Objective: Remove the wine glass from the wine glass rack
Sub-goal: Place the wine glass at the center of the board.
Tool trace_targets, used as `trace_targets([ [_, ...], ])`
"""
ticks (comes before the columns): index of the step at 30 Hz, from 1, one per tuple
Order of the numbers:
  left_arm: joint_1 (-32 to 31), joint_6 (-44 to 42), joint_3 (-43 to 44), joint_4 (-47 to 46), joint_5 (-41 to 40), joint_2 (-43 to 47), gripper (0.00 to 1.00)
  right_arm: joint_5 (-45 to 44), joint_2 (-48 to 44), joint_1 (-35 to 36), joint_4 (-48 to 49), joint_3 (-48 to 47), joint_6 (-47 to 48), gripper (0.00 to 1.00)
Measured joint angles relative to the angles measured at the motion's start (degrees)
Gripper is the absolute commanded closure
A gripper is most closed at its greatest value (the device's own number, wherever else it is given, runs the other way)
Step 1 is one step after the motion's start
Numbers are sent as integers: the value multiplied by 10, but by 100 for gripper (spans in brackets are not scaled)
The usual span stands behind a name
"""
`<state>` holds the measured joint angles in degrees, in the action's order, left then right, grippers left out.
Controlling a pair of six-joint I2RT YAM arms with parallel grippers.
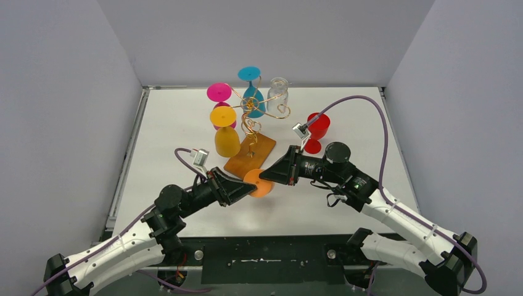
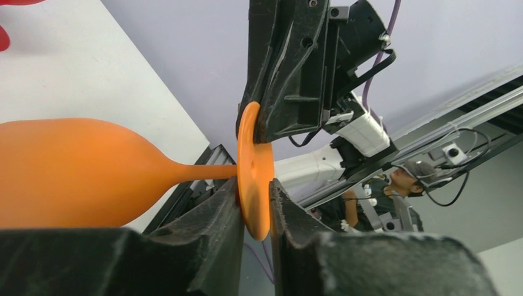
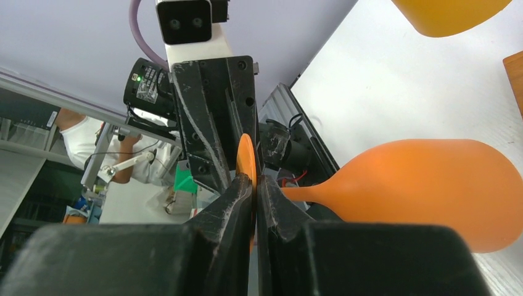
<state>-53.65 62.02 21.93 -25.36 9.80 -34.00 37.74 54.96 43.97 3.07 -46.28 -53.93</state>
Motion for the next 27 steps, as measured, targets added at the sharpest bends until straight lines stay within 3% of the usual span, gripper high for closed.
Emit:
trace_targets([
  [4,0,0,-4,5,0,-1,100,0,0,0,10,3,-7,100],
  [6,0,3,-6,5,-4,-1,100,0,0,0,12,3,-7,100],
  [10,0,6,-8,5,-5,3,100,-1,0,3,13,4,-5,78],
  [12,0,3,-9,6,-3,5,100,-2,0,4,12,4,-5,75],
  [16,0,-1,-10,7,5,7,100,-2,0,4,5,4,6,80],
  [20,0,-8,-10,10,12,6,100,5,0,15,2,4,16,100],
  [23,0,-9,-10,18,20,3,100,-7,0,25,-14,-1,35,100],
  [27,1,-16,-4,29,21,-3,75,-33,-8,35,-31,-4,50,100],
])
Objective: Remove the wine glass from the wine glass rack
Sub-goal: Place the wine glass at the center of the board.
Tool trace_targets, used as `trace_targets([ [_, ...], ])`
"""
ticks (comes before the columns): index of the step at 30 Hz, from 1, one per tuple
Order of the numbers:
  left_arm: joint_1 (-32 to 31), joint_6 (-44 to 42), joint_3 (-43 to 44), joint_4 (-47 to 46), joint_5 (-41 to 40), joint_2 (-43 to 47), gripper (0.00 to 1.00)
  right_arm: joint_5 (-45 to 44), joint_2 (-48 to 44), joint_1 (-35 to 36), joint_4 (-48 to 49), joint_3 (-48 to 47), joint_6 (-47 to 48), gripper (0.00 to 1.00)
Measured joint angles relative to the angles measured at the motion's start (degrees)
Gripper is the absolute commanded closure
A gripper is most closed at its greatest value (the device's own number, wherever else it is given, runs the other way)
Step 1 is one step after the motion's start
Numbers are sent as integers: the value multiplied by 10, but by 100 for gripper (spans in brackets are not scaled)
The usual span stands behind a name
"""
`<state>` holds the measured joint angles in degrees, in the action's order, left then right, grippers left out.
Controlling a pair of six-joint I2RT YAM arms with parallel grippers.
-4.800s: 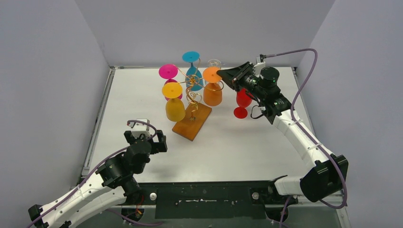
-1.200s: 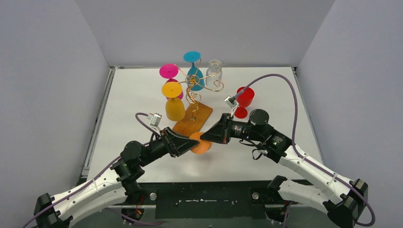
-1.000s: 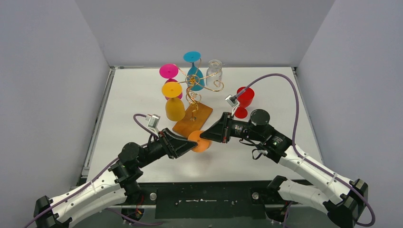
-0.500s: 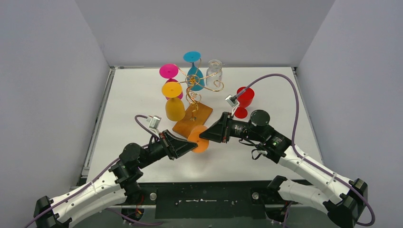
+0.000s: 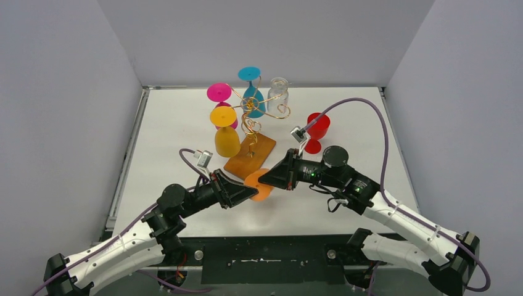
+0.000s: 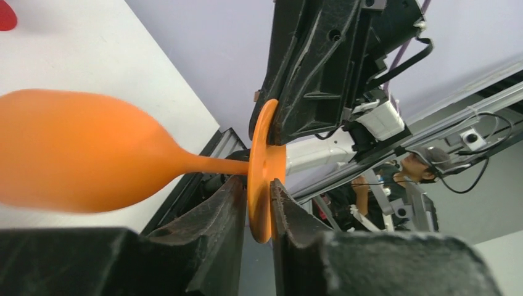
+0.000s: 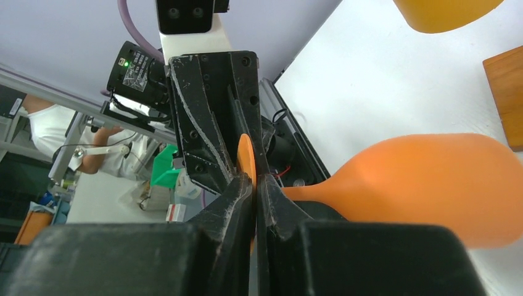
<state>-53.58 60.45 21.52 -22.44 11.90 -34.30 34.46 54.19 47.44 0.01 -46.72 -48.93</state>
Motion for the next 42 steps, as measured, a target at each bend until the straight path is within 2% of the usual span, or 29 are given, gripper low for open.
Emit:
trace_targets([
  [4,-2,-8,4,13,-9,-1,66,-48,-16,14,4,9,-2,100],
  [8,-2,-3,3,21,-20,9,65,-81,-55,14,39,56,-15,100],
  [12,-3,19,-18,-29,-15,6,65,-104,-77,14,65,91,-28,100],
  [21,-3,66,-32,-99,35,-89,55,-123,-85,14,115,122,-43,100],
  [22,-3,72,-32,-106,33,-92,51,-124,-86,14,118,125,-44,100],
  [24,-3,83,-35,-120,23,-90,32,-127,-85,14,119,127,-45,100],
  [27,-3,97,-48,-119,-5,-60,20,-137,-86,14,119,127,-46,100],
  [33,-3,87,-51,-29,-54,42,19,-167,-83,15,115,124,-47,100],
  [35,-3,83,-51,-24,-57,49,17,-169,-74,16,113,119,-47,100],
  [42,1,64,-19,17,-22,-41,13,-176,-51,21,108,114,-58,100],
])
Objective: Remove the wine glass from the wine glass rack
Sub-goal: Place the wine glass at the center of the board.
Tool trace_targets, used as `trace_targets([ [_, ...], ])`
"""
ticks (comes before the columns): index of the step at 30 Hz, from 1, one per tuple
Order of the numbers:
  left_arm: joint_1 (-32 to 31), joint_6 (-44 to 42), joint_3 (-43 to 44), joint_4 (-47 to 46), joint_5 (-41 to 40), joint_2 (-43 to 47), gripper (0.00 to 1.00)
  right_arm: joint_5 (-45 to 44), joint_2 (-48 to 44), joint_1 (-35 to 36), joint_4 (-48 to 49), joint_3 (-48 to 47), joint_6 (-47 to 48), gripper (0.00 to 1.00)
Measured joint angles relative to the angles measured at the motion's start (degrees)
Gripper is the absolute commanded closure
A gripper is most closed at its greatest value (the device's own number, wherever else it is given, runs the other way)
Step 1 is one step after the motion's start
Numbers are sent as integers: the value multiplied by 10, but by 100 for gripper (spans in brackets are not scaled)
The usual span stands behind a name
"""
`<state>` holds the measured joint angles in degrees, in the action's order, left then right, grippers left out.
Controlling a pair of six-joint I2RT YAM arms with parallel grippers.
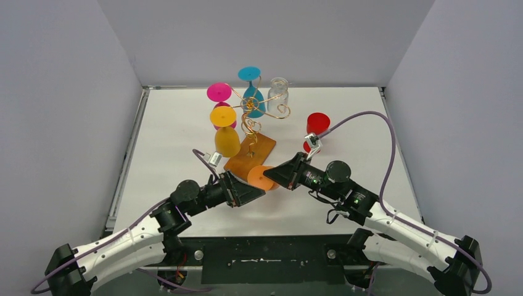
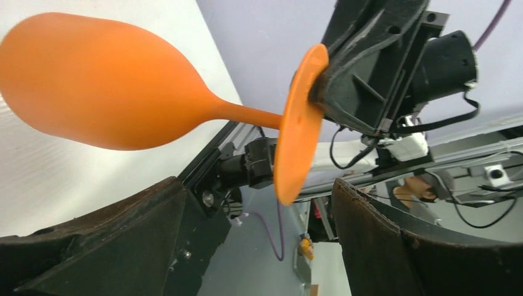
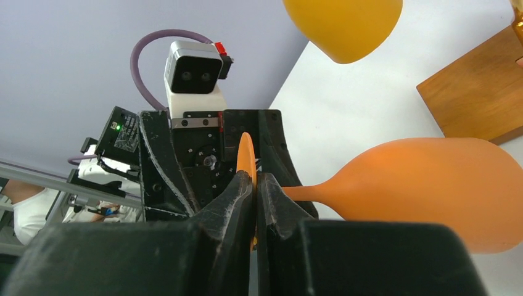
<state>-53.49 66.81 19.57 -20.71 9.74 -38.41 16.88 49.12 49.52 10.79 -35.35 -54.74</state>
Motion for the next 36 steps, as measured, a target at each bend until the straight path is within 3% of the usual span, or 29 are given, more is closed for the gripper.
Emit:
trace_targets([
  [5,9,-26,17,18,8,-13,12,-16,-15,5,3,5,-10,100],
  [10,49,-7,-16,-67,21,9,38,-16,-21,7,18,14,-22,100],
  [14,63,17,-43,-135,42,-6,53,-12,-20,8,34,25,-32,100],
  [18,64,18,-42,-179,90,-41,64,-7,-19,8,46,27,-39,100],
  [27,64,3,-42,-212,101,-17,73,21,-6,8,64,27,-46,100],
  [29,64,4,-42,-219,101,-20,78,26,-6,8,67,27,-46,100],
  [33,64,2,-42,-231,111,-31,97,41,-5,8,76,27,-47,100],
  [36,65,-10,-36,-209,119,-30,100,53,-5,8,85,27,-44,100],
])
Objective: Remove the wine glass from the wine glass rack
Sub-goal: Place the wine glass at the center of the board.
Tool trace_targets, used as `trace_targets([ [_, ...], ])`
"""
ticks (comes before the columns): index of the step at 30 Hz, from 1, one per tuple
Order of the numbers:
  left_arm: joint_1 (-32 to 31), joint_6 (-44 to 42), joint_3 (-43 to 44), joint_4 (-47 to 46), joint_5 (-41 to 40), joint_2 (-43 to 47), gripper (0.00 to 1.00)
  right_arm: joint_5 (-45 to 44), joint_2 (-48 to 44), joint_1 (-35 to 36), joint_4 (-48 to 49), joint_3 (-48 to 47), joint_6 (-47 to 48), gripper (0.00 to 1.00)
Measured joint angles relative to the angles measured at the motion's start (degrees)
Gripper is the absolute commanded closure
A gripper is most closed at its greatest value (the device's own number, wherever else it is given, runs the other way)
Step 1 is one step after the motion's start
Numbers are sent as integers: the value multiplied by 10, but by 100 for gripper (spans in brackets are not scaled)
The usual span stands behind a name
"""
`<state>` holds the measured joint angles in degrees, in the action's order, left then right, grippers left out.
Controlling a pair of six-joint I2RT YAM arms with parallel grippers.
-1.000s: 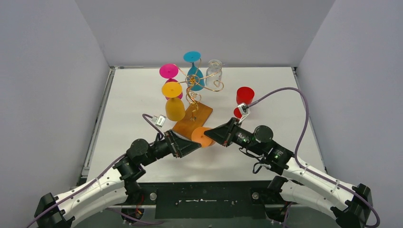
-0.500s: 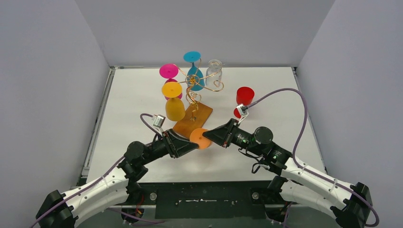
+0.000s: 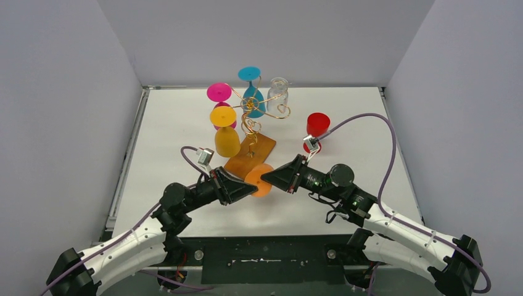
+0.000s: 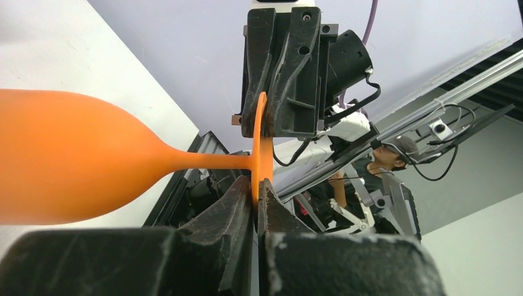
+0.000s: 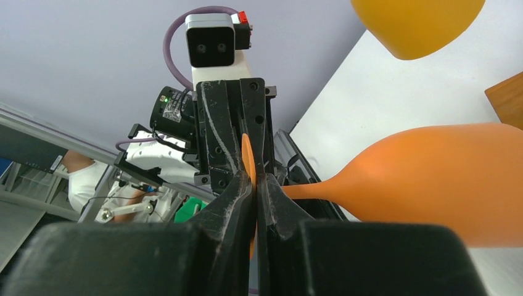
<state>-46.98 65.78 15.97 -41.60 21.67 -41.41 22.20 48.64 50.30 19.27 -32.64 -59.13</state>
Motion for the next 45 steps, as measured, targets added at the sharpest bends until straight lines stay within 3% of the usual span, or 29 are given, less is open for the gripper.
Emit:
trace_targets([
  [3,0,-16,12,25,0,9,100,3,0,0,9,0,3,87],
  [10,0,-78,28,81,18,23,100,-7,-33,0,-14,0,20,26],
  [16,-1,-177,53,195,66,75,100,-86,-100,0,-131,-31,67,6],
  [24,-1,-292,68,281,115,105,100,-183,-113,0,-313,-122,124,0],
  [30,-1,-384,73,332,147,83,100,-155,-66,-19,-378,-153,152,0],
  [34,-2,-426,73,326,170,87,100,-77,-64,-82,-367,-140,147,0],
  [40,-1,-443,36,270,179,98,100,102,-63,-230,-223,-30,88,0],
  [45,2,-442,-26,228,187,113,100,157,-58,-273,-190,4,37,0],
])
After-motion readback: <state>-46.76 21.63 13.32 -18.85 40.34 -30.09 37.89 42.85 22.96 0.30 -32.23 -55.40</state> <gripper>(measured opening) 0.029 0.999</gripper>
